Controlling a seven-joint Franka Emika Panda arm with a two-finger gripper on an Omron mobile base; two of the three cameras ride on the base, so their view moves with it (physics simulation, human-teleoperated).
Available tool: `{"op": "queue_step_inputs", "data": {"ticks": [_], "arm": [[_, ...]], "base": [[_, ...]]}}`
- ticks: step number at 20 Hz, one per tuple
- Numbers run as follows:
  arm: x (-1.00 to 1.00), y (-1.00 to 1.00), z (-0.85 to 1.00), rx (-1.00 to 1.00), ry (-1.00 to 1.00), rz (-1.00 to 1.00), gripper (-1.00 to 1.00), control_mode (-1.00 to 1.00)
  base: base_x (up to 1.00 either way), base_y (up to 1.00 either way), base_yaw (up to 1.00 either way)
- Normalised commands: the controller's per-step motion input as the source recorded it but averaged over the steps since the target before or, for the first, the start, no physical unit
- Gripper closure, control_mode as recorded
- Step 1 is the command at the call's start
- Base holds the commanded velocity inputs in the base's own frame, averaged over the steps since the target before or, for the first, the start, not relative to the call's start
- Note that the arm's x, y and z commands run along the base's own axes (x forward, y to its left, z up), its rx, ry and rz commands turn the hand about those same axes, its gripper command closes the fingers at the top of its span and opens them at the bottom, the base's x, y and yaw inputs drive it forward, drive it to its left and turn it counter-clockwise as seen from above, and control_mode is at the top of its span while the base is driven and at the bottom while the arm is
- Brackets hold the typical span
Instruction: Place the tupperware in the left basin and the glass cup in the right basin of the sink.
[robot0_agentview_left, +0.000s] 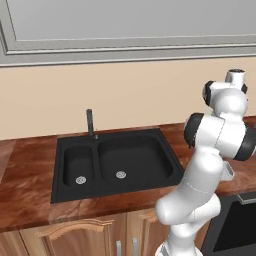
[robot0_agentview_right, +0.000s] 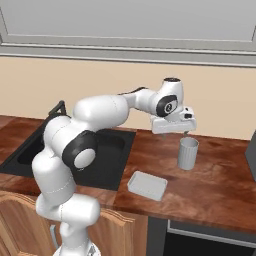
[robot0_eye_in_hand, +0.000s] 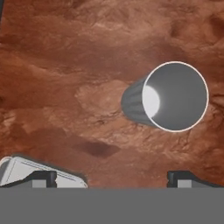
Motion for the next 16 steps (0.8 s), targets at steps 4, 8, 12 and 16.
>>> {"op": "queue_step_inputs", "data": {"ticks": [4,8,12,16], "arm": [[0.13,-0.13,-0.20,0.02,0.00,0.00,-1.00,-1.00],[0.18,-0.04,-0.17,0.03,0.00,0.02,-1.00,-1.00],[0.15,-0.04,-0.16,0.03,0.00,0.02,-1.00,-1.00],[0.17,-0.03,-0.11,0.05,-0.01,0.03,-1.00,-1.00]], "base": [[0.00,0.00,0.00],[0.00,0.00,0.00],[0.00,0.00,0.00],[0.00,0.00,0.00]]}}
